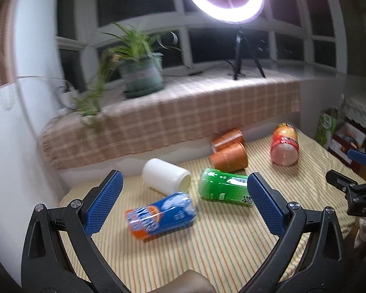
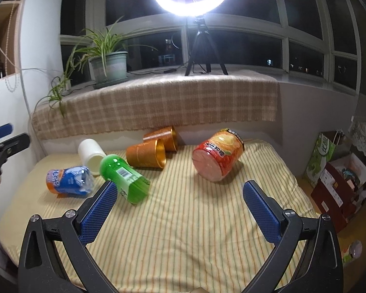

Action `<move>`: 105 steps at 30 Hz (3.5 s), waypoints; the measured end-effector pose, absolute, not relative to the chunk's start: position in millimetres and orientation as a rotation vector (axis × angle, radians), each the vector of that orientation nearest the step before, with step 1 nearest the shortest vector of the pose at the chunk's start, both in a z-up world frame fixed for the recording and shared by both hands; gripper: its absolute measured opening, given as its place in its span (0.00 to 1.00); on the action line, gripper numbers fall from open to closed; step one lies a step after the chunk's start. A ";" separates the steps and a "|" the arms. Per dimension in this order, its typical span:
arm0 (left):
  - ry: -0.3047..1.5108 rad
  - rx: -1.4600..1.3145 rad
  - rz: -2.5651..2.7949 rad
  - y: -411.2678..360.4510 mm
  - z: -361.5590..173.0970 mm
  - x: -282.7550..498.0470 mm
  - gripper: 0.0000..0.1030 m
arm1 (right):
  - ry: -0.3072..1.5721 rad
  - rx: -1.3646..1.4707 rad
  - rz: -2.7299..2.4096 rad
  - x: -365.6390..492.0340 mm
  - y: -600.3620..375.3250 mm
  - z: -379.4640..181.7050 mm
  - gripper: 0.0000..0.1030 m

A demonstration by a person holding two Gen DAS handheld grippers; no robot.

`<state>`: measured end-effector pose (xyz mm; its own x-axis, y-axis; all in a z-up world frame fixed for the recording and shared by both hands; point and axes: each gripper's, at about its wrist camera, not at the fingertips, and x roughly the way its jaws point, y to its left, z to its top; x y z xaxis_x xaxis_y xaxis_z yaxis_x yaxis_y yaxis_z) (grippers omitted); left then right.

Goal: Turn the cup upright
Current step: 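Move the left tool down toward the lying orange-gold cup, then close the left tool around the body of the orange-gold cup, then lift the cup with the left tool and rotate it rim-up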

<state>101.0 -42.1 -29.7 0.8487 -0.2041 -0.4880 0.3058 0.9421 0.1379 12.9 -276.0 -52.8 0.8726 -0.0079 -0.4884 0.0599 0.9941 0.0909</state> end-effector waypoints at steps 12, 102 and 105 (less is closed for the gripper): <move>0.639 0.429 -0.549 -113.2 -56.7 180.7 0.96 | 0.564 0.150 -0.063 12.3 -297.7 -80.6 0.99; 0.769 0.794 -0.759 -199.6 -49.6 130.5 0.65 | 0.636 0.344 -0.094 -5.9 -357.0 -117.8 0.99; 0.802 0.718 -0.747 -181.8 -51.1 109.0 0.65 | 0.623 0.334 -0.081 -13.4 -353.3 -112.2 0.99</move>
